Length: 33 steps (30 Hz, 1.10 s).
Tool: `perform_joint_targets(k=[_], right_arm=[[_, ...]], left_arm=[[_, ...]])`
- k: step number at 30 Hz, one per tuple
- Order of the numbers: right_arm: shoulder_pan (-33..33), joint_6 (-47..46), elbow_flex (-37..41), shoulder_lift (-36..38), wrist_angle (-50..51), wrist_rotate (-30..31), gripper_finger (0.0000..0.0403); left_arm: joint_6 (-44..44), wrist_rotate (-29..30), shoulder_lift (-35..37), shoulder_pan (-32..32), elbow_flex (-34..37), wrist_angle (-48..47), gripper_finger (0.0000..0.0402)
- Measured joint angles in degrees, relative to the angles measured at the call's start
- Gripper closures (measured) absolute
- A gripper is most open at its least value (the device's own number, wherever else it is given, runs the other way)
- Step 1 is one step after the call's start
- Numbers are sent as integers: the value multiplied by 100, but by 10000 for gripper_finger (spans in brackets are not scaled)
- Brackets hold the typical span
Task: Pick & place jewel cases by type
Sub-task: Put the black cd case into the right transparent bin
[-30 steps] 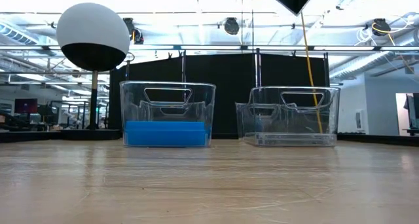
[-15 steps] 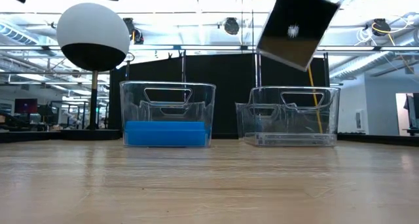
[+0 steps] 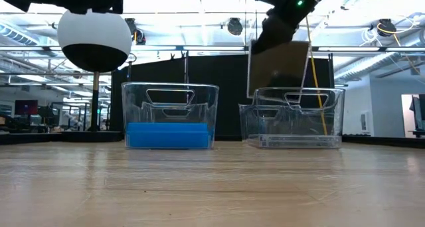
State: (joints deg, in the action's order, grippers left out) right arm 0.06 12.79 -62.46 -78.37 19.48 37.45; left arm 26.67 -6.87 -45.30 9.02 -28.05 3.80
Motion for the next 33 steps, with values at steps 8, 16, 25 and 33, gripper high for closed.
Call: perform_joint_targets(k=[8, 16, 25, 33], right_arm=[[-53, -423, -829, -746, 514, 366, 385], [-68, -1570, -2291, -1438, 2373, 1073, 385], [-200, -1925, -3460, -2162, 4422, 999, 385], [-176, -377, -3462, -2012, 3857, 416, 385]], left_arm=[[-23, 267, 0, -275, 0, -163, 360], [-194, 295, 0, -413, 0, -193, 360], [-184, 281, 0, -455, -1, -230, 360], [-180, 283, 0, -455, -2, -363, 360]])
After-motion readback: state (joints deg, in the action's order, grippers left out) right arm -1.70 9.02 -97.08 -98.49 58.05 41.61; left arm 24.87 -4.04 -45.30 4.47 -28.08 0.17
